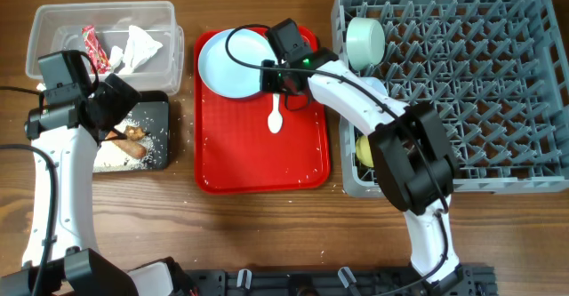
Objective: Sort waste into correct bins and load items into the dishwasher rack
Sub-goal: 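Grasp the plate edge with the right gripper and stand it in the rack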
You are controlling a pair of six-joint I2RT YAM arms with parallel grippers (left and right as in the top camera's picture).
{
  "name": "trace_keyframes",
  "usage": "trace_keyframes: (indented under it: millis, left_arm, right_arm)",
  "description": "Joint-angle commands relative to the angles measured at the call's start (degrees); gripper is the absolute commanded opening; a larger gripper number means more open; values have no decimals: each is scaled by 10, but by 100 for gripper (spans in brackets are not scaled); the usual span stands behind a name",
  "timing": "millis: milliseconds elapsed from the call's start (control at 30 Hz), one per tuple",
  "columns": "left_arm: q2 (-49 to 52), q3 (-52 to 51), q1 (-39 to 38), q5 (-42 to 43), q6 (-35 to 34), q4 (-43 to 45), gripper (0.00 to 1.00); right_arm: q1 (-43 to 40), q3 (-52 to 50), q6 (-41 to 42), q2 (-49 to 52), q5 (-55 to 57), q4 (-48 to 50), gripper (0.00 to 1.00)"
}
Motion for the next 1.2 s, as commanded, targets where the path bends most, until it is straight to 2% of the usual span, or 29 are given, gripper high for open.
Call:
trace_keyframes:
  millis: [0,233,333,400,633,833,1000,1167]
  left_arm:
    - [-8,8,-2,-1,1,0,100]
    - [-8,8,-2,-2,1,0,100]
    - [-8,8,-2,-2,1,0,100]
    - [-8,8,-2,-1,1,0,100]
    - [-8,8,-2,-1,1,0,100]
    - [-8,8,-2,-1,1,0,100]
    - [-8,8,-2,-2,1,0,100]
    - [-8,8,-2,-2,1,0,100]
  right_arm:
    - [4,1,40,34,-2,10,33]
    - [6,1,49,63,-29,53,29]
    - [6,1,54,63,-30,54,18]
    - [6,1,53,63,-29,49,4]
    - [-4,2,44,46,-44,20,4]
    - [-18,2,-71,-49,-7,11,4]
    - [-19,2,-156,-174,147,-28,4]
    - [-27,1,-275,-326,474,-92,4]
